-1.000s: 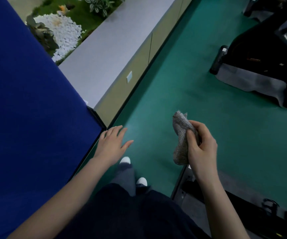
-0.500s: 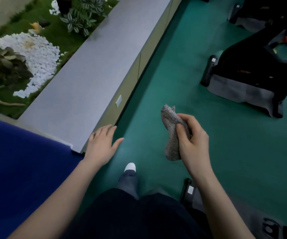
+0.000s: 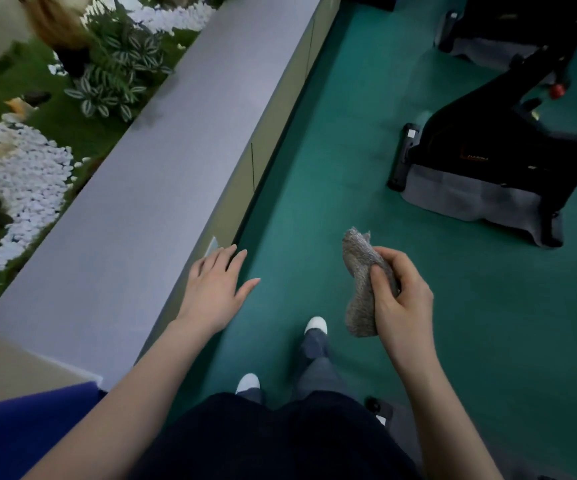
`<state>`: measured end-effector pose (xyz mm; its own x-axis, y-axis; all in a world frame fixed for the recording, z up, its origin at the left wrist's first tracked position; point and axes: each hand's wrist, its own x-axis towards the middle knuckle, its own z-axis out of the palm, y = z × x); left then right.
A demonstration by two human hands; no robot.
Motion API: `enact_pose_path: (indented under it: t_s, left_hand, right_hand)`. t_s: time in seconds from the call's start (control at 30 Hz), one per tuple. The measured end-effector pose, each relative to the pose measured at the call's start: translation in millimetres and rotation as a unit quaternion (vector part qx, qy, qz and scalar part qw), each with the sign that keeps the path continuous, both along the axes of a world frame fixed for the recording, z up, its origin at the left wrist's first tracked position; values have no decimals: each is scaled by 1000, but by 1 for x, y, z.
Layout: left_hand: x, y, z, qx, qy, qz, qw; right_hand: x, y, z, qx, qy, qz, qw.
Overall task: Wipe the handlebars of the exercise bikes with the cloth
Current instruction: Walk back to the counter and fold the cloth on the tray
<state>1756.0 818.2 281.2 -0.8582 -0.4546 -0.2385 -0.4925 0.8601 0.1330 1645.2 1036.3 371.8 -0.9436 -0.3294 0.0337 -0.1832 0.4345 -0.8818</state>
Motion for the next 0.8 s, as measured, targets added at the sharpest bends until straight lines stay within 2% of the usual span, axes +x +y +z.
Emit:
enact_pose_path:
  t_s: [0.43, 0.8]
  left_hand:
    - [-198, 13, 12, -13, 9, 12, 1000]
    - [-302, -62, -12, -7, -21, 54, 998]
  right_hand:
    - [-214, 16, 8, 21, 22, 7, 1000]
    - [-340, -71, -10, 32, -1, 54, 998]
